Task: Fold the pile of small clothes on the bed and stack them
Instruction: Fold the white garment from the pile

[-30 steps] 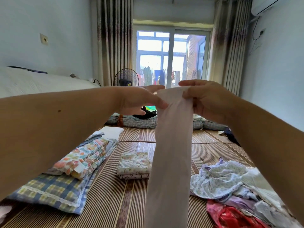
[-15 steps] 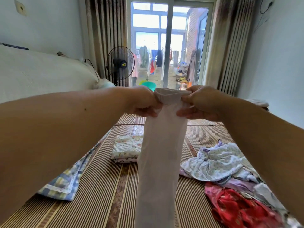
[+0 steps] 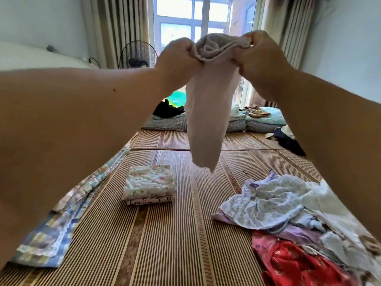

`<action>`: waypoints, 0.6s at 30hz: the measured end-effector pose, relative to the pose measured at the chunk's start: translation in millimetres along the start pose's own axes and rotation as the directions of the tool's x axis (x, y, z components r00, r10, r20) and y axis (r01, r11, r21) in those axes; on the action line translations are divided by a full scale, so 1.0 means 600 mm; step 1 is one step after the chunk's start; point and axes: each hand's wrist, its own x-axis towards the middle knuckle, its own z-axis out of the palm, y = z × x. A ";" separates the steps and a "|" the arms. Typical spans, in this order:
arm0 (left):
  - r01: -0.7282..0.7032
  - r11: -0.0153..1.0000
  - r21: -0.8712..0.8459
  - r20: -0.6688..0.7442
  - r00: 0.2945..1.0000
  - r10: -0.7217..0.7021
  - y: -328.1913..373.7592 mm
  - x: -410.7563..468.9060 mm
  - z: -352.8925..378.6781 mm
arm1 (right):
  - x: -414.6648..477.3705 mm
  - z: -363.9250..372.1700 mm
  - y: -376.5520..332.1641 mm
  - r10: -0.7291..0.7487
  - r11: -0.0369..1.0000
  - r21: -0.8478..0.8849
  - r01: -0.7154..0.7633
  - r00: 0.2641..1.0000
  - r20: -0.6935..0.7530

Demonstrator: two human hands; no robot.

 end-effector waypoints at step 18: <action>0.359 0.875 0.324 0.778 0.426 -0.463 -0.155 -0.576 0.017 | -0.598 0.014 0.127 0.682 0.665 -0.316 -0.677 0.377 0.627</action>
